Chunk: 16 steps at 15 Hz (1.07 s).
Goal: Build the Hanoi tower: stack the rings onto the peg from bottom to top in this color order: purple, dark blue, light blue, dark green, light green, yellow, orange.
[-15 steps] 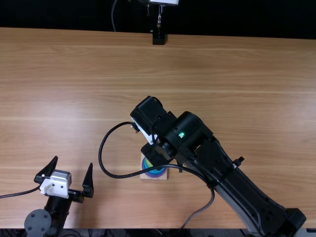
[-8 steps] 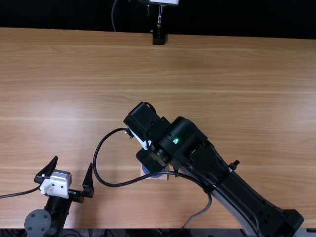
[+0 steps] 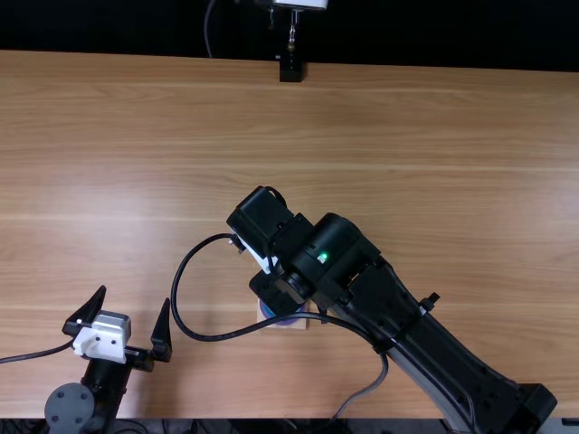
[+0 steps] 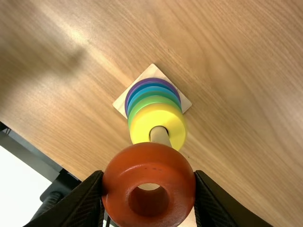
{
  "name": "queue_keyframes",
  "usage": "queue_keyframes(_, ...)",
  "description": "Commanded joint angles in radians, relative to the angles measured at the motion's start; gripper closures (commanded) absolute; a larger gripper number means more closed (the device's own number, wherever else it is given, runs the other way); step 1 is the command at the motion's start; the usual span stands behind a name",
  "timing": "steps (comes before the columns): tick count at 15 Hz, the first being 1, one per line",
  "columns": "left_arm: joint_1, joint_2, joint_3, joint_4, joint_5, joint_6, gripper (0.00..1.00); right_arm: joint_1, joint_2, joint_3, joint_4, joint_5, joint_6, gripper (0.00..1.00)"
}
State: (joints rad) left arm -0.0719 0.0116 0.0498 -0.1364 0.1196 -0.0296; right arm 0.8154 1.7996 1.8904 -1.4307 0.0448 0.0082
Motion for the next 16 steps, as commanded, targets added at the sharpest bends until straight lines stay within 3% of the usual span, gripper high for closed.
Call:
queue_keyframes(1,0.000,-0.012,-0.050,-0.015,0.020,0.006,0.00,-0.012,-0.002,-0.001,0.001,-0.001,-0.003,1.00)
queue_keyframes(16,0.000,-0.012,-0.050,-0.015,0.020,0.006,0.00,-0.024,0.012,-0.002,0.001,0.001,-0.006,1.00)
